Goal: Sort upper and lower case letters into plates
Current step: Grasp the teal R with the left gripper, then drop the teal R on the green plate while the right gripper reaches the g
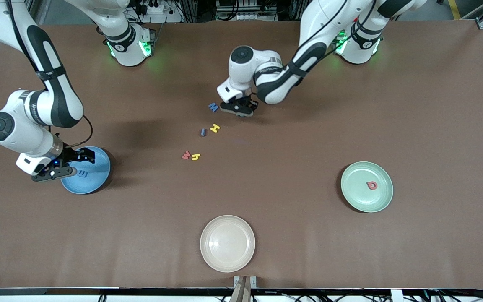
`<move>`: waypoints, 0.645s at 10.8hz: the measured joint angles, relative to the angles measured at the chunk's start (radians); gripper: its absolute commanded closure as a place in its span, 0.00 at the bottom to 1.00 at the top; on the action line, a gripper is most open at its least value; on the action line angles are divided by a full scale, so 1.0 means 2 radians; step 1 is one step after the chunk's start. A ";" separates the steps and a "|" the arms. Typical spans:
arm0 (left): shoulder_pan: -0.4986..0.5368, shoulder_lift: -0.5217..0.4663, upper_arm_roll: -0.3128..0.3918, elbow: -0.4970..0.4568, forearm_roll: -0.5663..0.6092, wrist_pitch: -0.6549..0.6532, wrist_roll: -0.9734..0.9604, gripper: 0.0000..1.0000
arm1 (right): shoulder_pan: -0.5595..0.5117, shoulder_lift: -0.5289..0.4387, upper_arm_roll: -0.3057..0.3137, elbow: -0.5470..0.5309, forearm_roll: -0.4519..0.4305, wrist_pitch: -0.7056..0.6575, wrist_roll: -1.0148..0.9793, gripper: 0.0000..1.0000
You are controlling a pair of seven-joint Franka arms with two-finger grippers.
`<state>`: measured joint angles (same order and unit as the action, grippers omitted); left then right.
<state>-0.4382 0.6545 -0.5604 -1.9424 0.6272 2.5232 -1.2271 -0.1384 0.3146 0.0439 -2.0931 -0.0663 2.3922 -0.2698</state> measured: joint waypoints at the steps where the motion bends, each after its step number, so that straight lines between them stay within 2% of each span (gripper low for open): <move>1: 0.035 -0.019 0.001 0.004 0.003 -0.007 0.001 1.00 | 0.012 0.002 0.000 0.000 0.000 -0.001 0.016 0.00; 4: 0.142 -0.071 0.006 0.005 0.004 -0.020 0.077 1.00 | 0.073 0.007 0.001 0.000 0.000 -0.001 0.098 0.00; 7: 0.253 -0.080 0.011 0.003 0.005 -0.031 0.192 1.00 | 0.141 0.011 0.003 0.000 0.000 -0.003 0.173 0.00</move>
<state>0.0683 0.4941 -0.5381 -1.9368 0.6362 2.4608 -0.8439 0.1427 0.3357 0.0495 -2.0930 -0.0655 2.3866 0.0767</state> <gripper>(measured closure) 0.617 0.000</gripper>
